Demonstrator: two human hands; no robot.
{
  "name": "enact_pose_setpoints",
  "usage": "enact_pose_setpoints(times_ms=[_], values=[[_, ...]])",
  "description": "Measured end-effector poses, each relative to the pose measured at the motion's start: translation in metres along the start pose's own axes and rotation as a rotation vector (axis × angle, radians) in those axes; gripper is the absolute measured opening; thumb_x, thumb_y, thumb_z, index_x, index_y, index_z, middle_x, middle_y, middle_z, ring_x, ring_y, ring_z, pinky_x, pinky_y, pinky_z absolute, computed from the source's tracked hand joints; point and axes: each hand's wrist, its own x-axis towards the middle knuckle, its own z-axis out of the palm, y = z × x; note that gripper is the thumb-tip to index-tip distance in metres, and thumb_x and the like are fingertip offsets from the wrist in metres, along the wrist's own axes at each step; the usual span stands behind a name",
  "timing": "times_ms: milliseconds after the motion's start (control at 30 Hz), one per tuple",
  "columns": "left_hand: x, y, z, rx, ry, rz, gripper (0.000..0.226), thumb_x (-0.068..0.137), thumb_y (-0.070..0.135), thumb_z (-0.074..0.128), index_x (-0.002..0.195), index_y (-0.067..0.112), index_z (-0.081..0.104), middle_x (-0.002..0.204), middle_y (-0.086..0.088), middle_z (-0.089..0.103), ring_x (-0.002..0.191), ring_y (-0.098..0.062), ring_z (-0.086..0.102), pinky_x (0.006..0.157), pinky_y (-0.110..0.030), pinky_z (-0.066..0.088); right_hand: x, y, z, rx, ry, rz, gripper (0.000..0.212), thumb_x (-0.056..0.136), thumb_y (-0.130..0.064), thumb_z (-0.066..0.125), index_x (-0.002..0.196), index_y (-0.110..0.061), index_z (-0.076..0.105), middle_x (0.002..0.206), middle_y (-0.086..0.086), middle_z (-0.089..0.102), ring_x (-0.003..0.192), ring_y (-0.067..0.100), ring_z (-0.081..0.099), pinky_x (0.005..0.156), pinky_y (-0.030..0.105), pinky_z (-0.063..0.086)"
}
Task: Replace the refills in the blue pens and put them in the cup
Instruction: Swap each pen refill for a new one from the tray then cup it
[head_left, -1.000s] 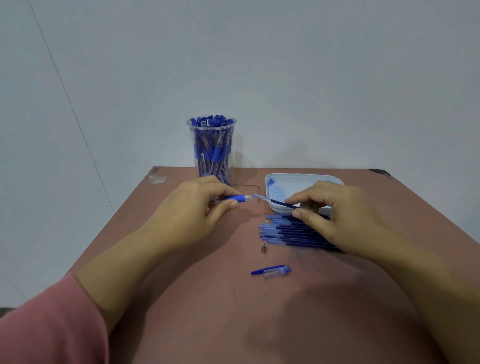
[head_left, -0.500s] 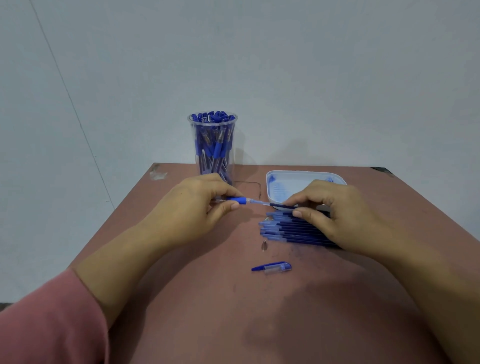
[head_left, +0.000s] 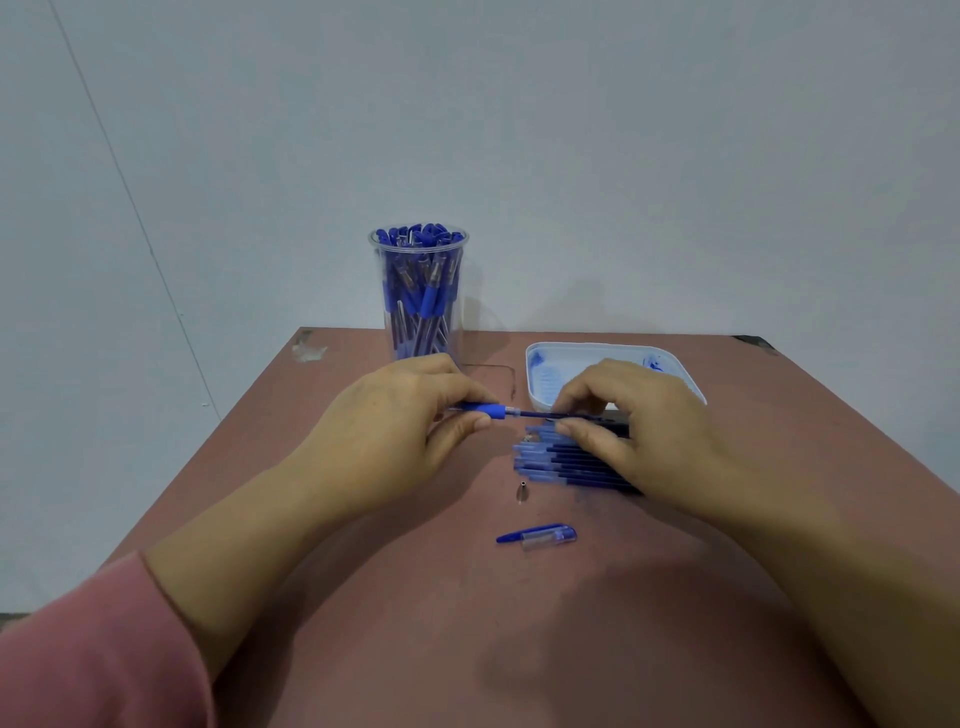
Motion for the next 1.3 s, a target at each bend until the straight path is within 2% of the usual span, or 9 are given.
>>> enact_pose_setpoints(times_ms=[100, 167, 300, 400, 533, 700, 833, 1033, 1300], values=[[-0.001, 0.001, 0.003, -0.01, -0.024, -0.004, 0.024, 0.094, 0.044, 0.053, 0.109, 0.035, 0.069, 0.094, 0.017, 0.06, 0.083, -0.004, 0.056, 0.073, -0.034, 0.052, 0.003, -0.01, 0.007, 0.028, -0.028, -0.039, 0.013, 0.088, -0.035, 0.064, 0.098, -0.044, 0.062, 0.091, -0.021, 0.06, 0.092, 0.003, 0.056, 0.077, 0.015, 0.042], [-0.001, 0.0, 0.002, -0.024, -0.015, -0.01, 0.025, 0.094, 0.044, 0.053, 0.11, 0.034, 0.069, 0.094, 0.016, 0.06, 0.084, -0.005, 0.058, 0.074, -0.035, 0.052, 0.003, -0.009, 0.007, 0.014, -0.015, -0.043, 0.025, 0.086, -0.042, 0.064, 0.11, -0.043, 0.059, 0.094, -0.024, 0.058, 0.095, 0.002, 0.056, 0.08, 0.014, 0.042], [0.0, -0.003, 0.001, -0.046, 0.017, -0.021, 0.025, 0.093, 0.043, 0.054, 0.11, 0.033, 0.07, 0.092, 0.015, 0.06, 0.084, -0.006, 0.058, 0.075, -0.035, 0.052, -0.001, -0.005, 0.001, 0.045, 0.038, 0.032, 0.011, 0.083, -0.041, 0.061, 0.092, -0.042, 0.054, 0.089, -0.02, 0.058, 0.09, 0.003, 0.057, 0.074, 0.01, 0.04], [0.0, -0.001, 0.002, -0.05, 0.004, -0.015, 0.029, 0.093, 0.047, 0.05, 0.109, 0.034, 0.07, 0.092, 0.016, 0.059, 0.084, -0.005, 0.058, 0.074, -0.035, 0.052, 0.0, -0.01, 0.004, 0.078, 0.048, 0.027, 0.029, 0.087, -0.022, 0.067, 0.084, -0.046, 0.053, 0.084, -0.019, 0.06, 0.089, 0.003, 0.057, 0.075, 0.01, 0.042], [-0.001, 0.001, 0.002, -0.08, -0.022, -0.014, 0.045, 0.088, 0.06, 0.039, 0.109, 0.035, 0.07, 0.092, 0.017, 0.06, 0.085, -0.005, 0.058, 0.075, -0.033, 0.052, 0.004, -0.016, 0.011, 0.126, 0.014, 0.037, 0.019, 0.087, -0.027, 0.067, 0.098, -0.042, 0.062, 0.091, -0.018, 0.061, 0.09, 0.003, 0.057, 0.078, 0.013, 0.044], [0.002, -0.011, -0.003, -0.05, 0.032, -0.03, 0.022, 0.092, 0.038, 0.058, 0.108, 0.031, 0.071, 0.092, 0.015, 0.061, 0.083, -0.005, 0.059, 0.074, -0.033, 0.051, 0.002, -0.009, 0.004, -0.026, -0.092, 0.042, 0.028, 0.082, -0.041, 0.07, 0.098, -0.057, 0.052, 0.093, -0.023, 0.055, 0.095, -0.001, 0.048, 0.078, 0.016, 0.037], [0.003, -0.014, -0.005, -0.02, 0.042, -0.029, 0.02, 0.093, 0.035, 0.059, 0.107, 0.03, 0.071, 0.092, 0.015, 0.061, 0.081, -0.005, 0.058, 0.072, -0.032, 0.051, 0.004, -0.016, 0.006, -0.077, -0.295, -0.013, 0.024, 0.08, -0.052, 0.067, 0.103, -0.046, 0.068, 0.092, -0.021, 0.051, 0.097, 0.003, 0.04, 0.085, 0.026, 0.038], [0.003, -0.014, -0.004, -0.027, 0.043, -0.027, 0.018, 0.093, 0.034, 0.06, 0.107, 0.03, 0.071, 0.092, 0.015, 0.062, 0.081, -0.005, 0.059, 0.072, -0.033, 0.052, 0.007, -0.024, 0.012, -0.132, -0.324, -0.086, 0.017, 0.084, -0.044, 0.067, 0.099, -0.038, 0.072, 0.089, -0.018, 0.053, 0.093, 0.007, 0.041, 0.085, 0.029, 0.039], [0.003, -0.014, -0.004, -0.05, 0.04, -0.031, 0.019, 0.093, 0.036, 0.059, 0.108, 0.031, 0.071, 0.093, 0.014, 0.062, 0.083, -0.006, 0.06, 0.074, -0.035, 0.052, 0.004, -0.023, 0.003, 0.135, 0.124, 0.081, 0.036, 0.083, -0.014, 0.07, 0.082, -0.047, 0.057, 0.094, -0.027, 0.063, 0.086, -0.006, 0.062, 0.074, 0.002, 0.04]])
